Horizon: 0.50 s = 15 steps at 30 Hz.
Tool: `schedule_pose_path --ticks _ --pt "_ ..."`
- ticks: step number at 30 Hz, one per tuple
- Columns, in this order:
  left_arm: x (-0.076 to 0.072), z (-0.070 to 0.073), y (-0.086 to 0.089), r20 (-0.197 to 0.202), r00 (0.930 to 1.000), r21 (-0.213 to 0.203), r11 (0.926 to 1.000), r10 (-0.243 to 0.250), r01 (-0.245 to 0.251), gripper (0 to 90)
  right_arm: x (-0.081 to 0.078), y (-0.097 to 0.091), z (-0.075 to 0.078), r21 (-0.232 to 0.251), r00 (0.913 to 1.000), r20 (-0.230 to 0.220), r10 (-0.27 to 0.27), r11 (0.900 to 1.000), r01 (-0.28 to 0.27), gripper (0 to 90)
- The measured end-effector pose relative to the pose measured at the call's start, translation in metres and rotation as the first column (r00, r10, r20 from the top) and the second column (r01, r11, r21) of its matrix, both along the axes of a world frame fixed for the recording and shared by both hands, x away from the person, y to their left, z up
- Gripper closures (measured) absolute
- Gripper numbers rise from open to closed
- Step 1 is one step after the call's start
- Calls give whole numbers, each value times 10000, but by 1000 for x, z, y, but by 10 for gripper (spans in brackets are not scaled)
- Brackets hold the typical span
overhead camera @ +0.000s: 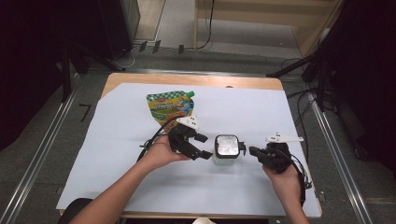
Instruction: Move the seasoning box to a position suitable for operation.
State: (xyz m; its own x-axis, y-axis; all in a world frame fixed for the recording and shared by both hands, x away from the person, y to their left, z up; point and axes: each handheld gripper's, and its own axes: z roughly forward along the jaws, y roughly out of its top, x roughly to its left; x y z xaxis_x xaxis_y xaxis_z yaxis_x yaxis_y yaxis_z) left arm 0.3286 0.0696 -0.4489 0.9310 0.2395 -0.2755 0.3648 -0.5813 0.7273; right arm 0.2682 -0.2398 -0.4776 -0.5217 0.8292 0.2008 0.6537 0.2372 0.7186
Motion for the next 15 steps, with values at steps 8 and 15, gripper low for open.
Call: schedule_pose_path --ticks 8,15 --pt "11 -3 -10 -300 9994 -134 9998 -163 159 218 11 17 -11 -738 9996 -151 -232 9970 221 900" --pt "8 -7 -14 129 9993 96 9993 -355 354 209 12 22 -15 -771 9985 -76 -543 9956 536 900"
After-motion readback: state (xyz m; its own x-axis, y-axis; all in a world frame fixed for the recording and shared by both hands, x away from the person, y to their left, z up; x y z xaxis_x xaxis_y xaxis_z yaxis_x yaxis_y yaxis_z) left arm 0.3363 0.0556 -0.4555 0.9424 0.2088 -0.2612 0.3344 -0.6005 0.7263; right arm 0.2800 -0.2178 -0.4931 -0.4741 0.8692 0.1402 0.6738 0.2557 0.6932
